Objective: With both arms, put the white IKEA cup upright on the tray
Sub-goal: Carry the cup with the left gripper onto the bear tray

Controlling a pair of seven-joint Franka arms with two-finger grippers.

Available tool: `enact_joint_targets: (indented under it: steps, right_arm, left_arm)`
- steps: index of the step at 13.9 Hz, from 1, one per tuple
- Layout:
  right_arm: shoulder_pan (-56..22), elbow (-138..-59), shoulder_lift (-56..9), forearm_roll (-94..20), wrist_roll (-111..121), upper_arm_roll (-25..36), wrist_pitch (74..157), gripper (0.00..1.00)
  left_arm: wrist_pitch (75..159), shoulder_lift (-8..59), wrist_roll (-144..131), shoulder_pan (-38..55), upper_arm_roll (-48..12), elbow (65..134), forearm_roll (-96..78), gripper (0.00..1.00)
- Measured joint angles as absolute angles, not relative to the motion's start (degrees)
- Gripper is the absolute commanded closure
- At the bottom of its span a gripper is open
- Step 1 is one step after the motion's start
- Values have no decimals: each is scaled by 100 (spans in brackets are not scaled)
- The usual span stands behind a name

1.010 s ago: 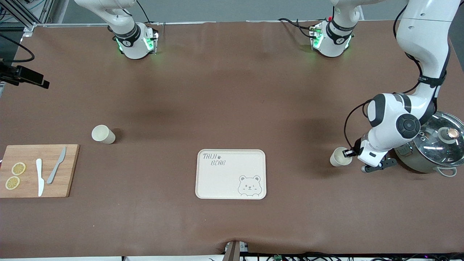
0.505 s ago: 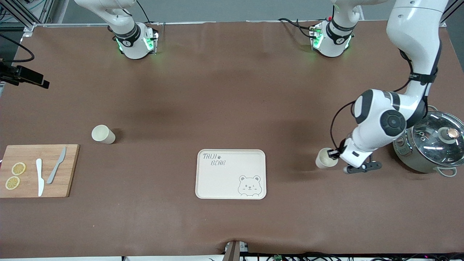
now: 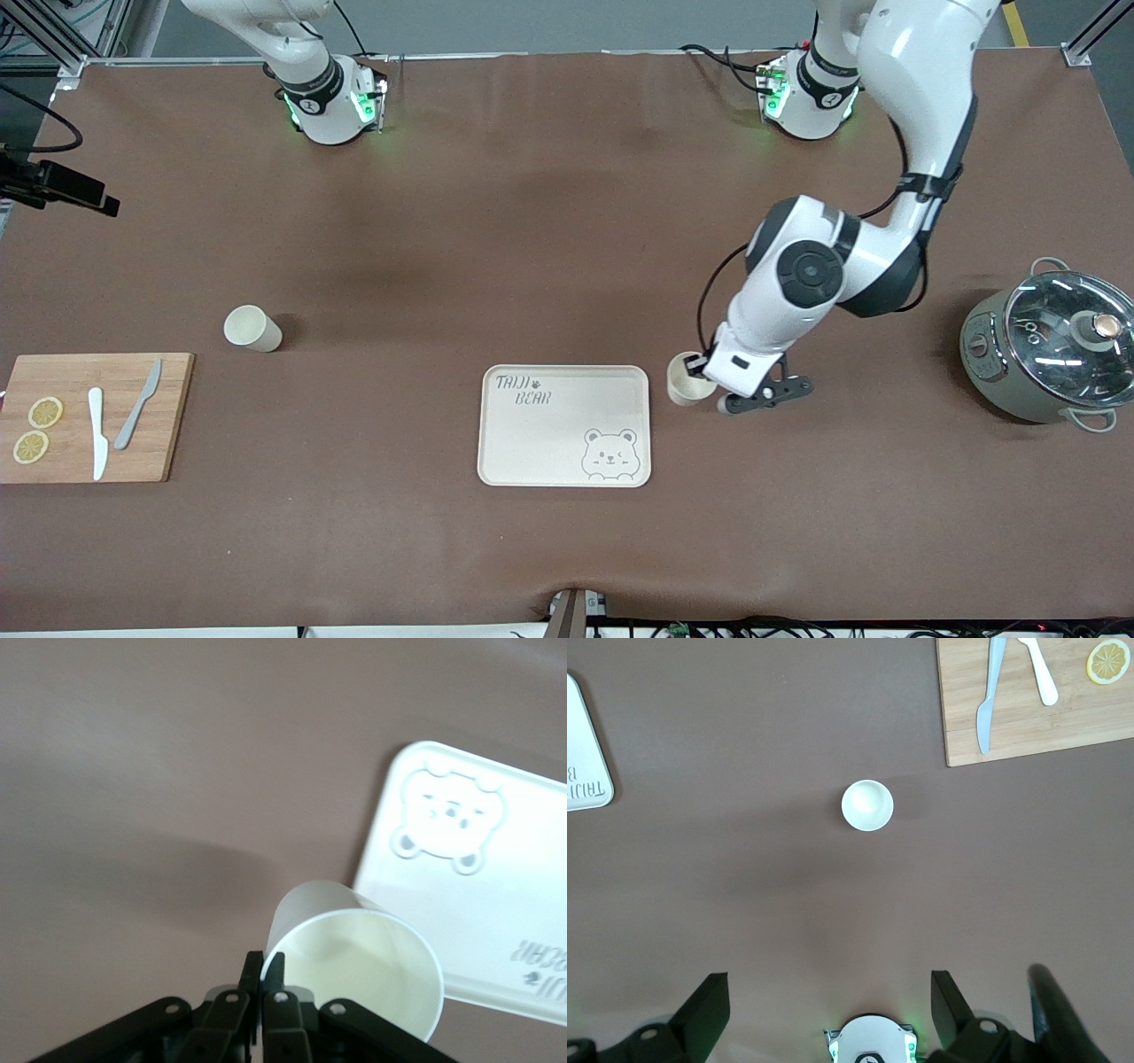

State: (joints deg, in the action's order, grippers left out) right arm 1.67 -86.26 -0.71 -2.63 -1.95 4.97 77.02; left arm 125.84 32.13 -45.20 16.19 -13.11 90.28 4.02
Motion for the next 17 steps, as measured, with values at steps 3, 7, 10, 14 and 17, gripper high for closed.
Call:
enact_joint_targets:
  steps: [3, 7, 10, 14, 17]
  right_arm:
    - [167, -8626, -91, -265, -195, 496, 7720, 0]
    - [171, -8610, -356, -258, -194, 496, 7748, 0]
    - [172, -8571, -708, -242, -194, 496, 7797, 0]
    - [203, -8556, -1332, -111, -193, 504, 8091, 0]
    - [262, -8578, -1680, -41, -193, 515, 8552, 0]
  left_arm:
    - [12576, 3796, -5046, 1938, -1292, 8496, 402, 100]
    - [12575, 4153, -5411, 2110, -1282, 8127, 402, 100]
    - [12582, 4266, -5569, 2192, -1280, 8093, 402, 100]
    - [12814, 4501, -5701, 2261, -1271, 8084, 402, 77]
    - [12946, 4624, -5742, 2269, -1264, 8065, 402, 8]
